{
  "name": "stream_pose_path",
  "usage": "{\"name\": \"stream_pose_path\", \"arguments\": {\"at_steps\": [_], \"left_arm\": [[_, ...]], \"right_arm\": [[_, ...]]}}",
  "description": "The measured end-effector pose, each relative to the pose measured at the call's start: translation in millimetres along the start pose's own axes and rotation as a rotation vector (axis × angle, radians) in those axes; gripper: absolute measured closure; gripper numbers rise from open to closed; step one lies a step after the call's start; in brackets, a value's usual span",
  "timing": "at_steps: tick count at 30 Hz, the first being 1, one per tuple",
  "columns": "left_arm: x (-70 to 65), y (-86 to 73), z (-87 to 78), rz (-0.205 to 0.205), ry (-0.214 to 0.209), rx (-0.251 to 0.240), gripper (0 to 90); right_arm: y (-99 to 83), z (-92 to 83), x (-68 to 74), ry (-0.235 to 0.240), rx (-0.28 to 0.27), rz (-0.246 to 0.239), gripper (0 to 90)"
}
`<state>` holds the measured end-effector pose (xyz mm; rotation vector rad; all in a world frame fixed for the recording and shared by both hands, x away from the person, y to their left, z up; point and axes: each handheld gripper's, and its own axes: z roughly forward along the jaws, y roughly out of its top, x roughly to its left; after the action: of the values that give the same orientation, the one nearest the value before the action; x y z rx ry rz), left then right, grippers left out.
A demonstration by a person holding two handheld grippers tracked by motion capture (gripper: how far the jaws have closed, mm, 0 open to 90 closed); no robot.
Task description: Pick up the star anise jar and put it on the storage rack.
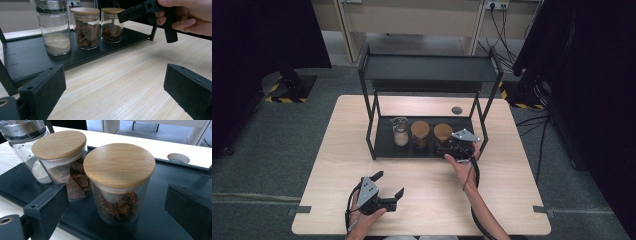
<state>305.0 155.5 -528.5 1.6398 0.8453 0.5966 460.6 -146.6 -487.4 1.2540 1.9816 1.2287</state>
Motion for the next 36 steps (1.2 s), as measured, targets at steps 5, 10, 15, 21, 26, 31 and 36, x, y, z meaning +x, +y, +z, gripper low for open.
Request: {"name": "stream_pose_path", "arguments": {"at_steps": [5,10,15,21,26,31,36], "left_arm": [[0.0,0.0,0.0,0.0,0.0,0.0,3.5],[0.1,0.0,0.0,-0.001,0.0,0.0,3.5],[0.1,0.0,-0.1,-0.001,0.0,0.0,3.6],[0.1,0.0,-0.1,-0.001,0.0,0.0,3.6],[0.7,0.0,-0.2,-0.006,0.0,0.0,3.5],[0.6,0.0,-0.2,-0.003,0.0,0.0,3.6],[0.5,0.0,-0.2,-0.004,0.001,0.0,3.6]], "right_arm": [[-2.0,-4.2,1.5,0.011,-0.008,0.005,5.4],[-3.8,-7.9,5.0,0.018,-0.012,0.001,5.4],[-6.1,-11.0,8.6,0.026,-0.014,-0.005,5.4],[-9.2,-15.0,11.9,0.033,-0.023,-0.007,5.4],[-12.5,-16.8,15.9,0.043,-0.022,-0.014,5.4],[-16.1,-20.1,20.6,0.059,-0.019,-0.02,5.4],[-16.6,-24.3,22.5,0.066,-0.026,-0.021,5.4]]}}
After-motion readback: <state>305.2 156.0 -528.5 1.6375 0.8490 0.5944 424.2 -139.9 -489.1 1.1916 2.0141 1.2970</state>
